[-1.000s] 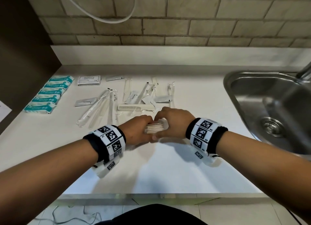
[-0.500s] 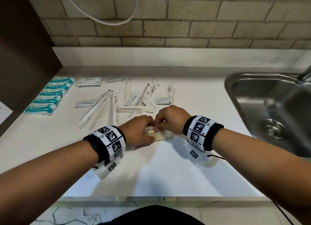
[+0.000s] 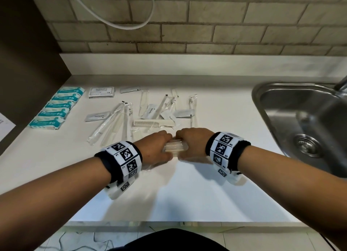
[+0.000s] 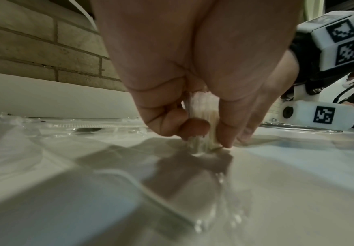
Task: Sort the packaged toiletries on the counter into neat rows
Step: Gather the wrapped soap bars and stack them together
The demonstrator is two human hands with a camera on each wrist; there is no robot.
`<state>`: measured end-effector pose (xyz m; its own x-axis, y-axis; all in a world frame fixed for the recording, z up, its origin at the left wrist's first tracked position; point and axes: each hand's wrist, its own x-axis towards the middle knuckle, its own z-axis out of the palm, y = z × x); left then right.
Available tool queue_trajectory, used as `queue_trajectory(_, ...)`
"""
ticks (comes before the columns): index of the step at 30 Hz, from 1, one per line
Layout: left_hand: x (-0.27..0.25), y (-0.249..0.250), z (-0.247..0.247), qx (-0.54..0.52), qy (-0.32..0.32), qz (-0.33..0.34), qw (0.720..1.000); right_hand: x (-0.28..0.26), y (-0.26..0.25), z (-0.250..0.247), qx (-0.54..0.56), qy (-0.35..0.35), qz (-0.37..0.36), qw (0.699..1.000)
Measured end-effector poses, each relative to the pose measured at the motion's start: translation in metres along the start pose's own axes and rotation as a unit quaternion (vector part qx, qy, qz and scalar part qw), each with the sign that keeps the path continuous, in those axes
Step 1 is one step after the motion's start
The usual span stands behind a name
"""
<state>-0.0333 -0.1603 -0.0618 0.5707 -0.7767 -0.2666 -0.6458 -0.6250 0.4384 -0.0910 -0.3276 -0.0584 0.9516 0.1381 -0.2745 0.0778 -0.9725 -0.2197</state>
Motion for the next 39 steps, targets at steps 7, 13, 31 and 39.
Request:
queue_trajectory(7,0.001,0.001,-0.005,0.034,-0.017,0.001,0.999,0.006,-0.002,-0.003,0.039,-0.02,-0.005,0.999)
queue_trajectory(13,0.001,0.004,0.002,0.044,-0.033,-0.006,0.998,0.007,-0.002,0.008,0.038,-0.025,0.001,0.999)
queue_trajectory(31,-0.007,0.003,-0.005,-0.03,-0.04,-0.01,0.999,-0.003,-0.004,-0.001,0.099,-0.054,0.01,0.994)
queue_trajectory(39,-0.024,-0.02,-0.048,-0.164,0.091,-0.007,0.982,0.008,-0.005,-0.046,0.2,0.041,-0.031,0.978)
